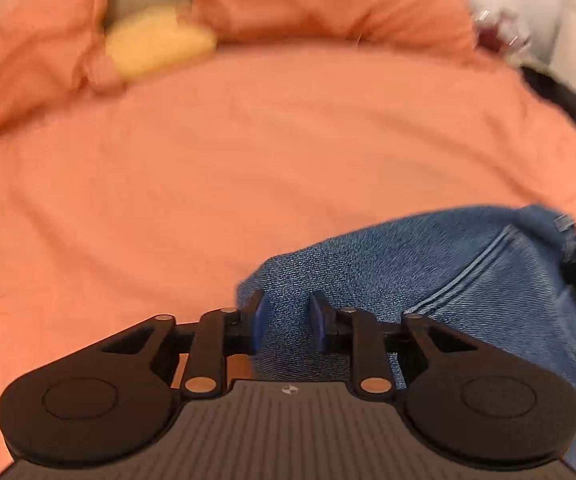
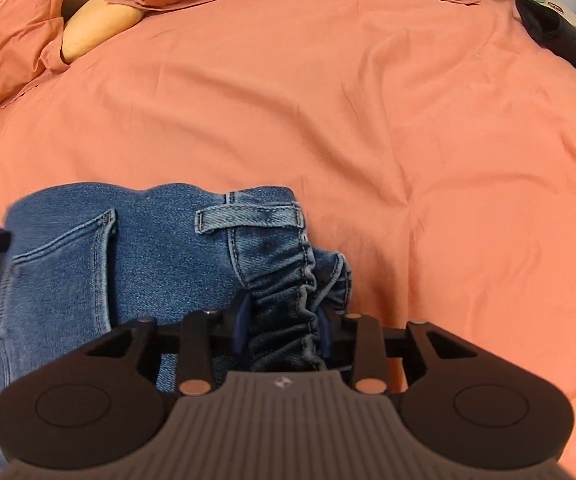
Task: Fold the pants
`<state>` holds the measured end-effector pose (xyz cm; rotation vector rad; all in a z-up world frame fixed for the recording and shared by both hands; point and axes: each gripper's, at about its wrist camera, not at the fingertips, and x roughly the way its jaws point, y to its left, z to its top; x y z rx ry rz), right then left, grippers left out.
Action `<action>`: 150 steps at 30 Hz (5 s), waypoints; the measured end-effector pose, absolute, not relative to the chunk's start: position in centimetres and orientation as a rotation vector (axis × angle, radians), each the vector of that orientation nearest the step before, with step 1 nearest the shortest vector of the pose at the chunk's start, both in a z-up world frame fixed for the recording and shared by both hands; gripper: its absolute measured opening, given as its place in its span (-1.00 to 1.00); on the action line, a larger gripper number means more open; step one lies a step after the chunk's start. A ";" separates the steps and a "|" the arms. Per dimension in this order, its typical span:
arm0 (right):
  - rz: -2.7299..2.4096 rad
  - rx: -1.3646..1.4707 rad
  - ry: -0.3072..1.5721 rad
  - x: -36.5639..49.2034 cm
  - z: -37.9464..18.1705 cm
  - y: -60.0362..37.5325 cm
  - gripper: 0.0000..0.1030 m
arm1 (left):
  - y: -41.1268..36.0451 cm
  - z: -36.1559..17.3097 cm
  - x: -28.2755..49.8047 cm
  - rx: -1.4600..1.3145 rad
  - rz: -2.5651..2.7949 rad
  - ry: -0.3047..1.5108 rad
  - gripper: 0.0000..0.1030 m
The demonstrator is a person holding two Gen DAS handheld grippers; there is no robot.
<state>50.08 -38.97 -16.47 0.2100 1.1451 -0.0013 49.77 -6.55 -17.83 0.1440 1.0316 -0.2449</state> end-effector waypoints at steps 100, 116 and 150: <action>0.176 0.932 0.950 35.1 -22.3 -44.6 0.64 | 0.5 -20.4 40.1 -0.300 -0.364 1.036 0.71; 0.227 0.926 0.918 36.2 -23.4 -43.9 0.50 | -1.1 -22.2 41.6 -0.335 -0.446 1.016 0.71; 0.562 0.768 0.838 34.4 -12.2 -13.2 -0.01 | 21.9 -7.8 32.4 -0.055 -0.249 0.923 -0.24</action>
